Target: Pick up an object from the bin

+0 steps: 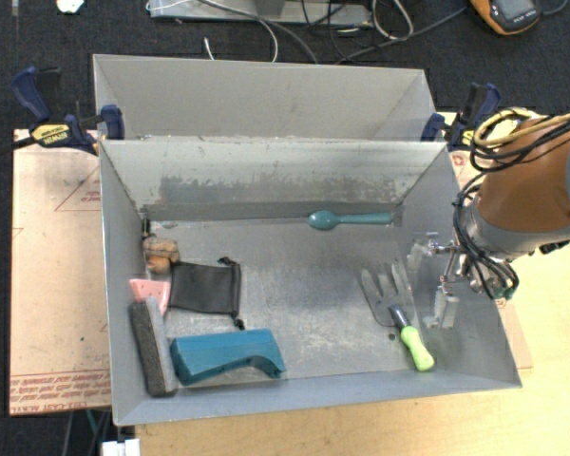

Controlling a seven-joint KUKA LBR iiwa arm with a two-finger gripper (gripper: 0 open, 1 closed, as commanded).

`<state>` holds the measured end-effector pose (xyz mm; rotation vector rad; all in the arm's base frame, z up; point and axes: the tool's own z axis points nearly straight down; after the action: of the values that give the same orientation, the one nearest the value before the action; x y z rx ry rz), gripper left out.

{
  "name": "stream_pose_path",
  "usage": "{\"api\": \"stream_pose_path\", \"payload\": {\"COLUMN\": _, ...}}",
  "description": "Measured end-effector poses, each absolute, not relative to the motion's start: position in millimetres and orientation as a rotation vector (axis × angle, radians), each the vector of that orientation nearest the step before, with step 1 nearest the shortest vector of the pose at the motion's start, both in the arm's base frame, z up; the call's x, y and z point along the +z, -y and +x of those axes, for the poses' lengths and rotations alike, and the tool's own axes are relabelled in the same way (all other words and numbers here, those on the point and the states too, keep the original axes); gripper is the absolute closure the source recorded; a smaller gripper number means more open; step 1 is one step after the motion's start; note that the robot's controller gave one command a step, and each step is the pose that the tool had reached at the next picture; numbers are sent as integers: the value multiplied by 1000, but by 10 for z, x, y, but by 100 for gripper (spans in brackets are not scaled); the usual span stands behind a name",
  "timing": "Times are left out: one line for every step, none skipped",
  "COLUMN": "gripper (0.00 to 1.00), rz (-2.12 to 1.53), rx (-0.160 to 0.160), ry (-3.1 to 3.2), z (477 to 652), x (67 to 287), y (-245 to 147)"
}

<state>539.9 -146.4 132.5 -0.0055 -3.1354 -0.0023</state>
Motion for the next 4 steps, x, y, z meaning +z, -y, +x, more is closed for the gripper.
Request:
{"api": "stream_pose_path", "payload": {"gripper": 0, "rz": 1, "rx": 0, "ry": 3143, "z": 5420, "x": 1370, "y": 1457}}
{"api": "stream_pose_path", "payload": {"gripper": 0, "rz": 617, "rx": -1, "ry": 3083, "z": 5318, "x": 904, "y": 1492}}
{"api": "stream_pose_path", "payload": {"gripper": 0, "rz": 1130, "rx": -1, "ry": 2935, "z": 5204, "x": 996, "y": 1426}}
{"api": "stream_pose_path", "payload": {"gripper": 0, "rz": 1042, "rx": -8, "ry": 2965, "z": 5048, "x": 1011, "y": 1301}}
